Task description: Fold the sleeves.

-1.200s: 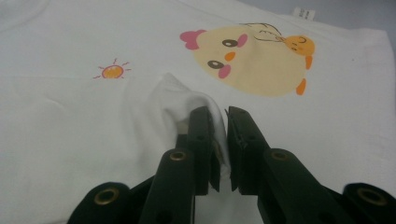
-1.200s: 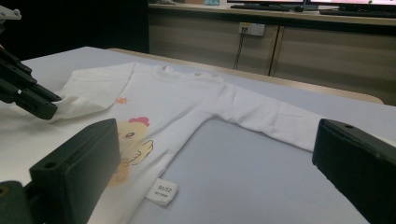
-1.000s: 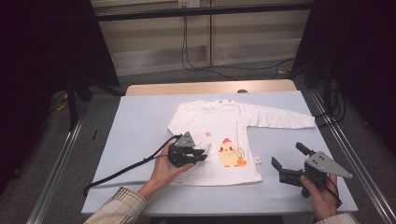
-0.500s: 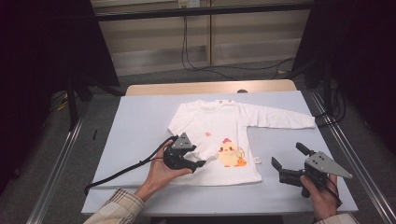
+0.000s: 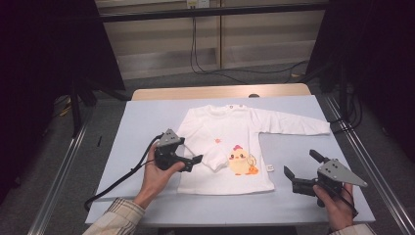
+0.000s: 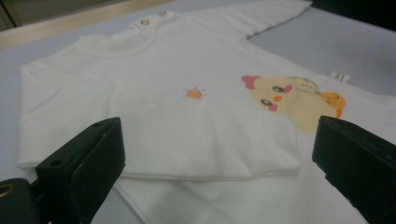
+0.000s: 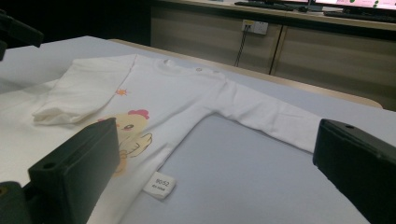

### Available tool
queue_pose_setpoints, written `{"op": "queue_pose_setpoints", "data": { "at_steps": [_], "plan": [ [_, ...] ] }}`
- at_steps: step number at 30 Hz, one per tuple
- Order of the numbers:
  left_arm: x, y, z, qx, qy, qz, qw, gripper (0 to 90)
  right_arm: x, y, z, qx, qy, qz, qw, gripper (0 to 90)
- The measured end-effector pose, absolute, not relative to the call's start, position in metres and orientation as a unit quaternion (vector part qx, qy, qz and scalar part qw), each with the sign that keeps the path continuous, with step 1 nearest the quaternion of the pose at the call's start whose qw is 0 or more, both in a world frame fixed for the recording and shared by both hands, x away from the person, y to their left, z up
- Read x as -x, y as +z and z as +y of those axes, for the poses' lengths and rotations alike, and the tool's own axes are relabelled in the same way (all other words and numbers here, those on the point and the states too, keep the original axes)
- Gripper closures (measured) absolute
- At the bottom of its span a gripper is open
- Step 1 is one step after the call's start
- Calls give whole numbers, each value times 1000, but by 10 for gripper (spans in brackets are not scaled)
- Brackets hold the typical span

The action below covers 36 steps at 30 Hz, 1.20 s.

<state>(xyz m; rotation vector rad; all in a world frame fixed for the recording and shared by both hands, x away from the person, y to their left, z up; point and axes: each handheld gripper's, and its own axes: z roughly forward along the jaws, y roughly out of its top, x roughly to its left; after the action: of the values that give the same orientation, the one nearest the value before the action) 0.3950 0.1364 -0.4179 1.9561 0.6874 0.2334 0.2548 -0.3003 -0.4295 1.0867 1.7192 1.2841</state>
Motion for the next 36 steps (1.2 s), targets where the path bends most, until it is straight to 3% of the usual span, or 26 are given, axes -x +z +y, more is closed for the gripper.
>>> {"op": "queue_pose_setpoints", "data": {
  "at_steps": [19, 36],
  "plan": [
    [-374, -413, 177, -767, 199, 301, 531, 56, -268, -423, -309, -439, 494, 662, 354, 24],
    [-347, -409, 213, -743, 230, 335, 532, 47, -289, -412, -332, -468, 474, 660, 349, 33]
  ]
}}
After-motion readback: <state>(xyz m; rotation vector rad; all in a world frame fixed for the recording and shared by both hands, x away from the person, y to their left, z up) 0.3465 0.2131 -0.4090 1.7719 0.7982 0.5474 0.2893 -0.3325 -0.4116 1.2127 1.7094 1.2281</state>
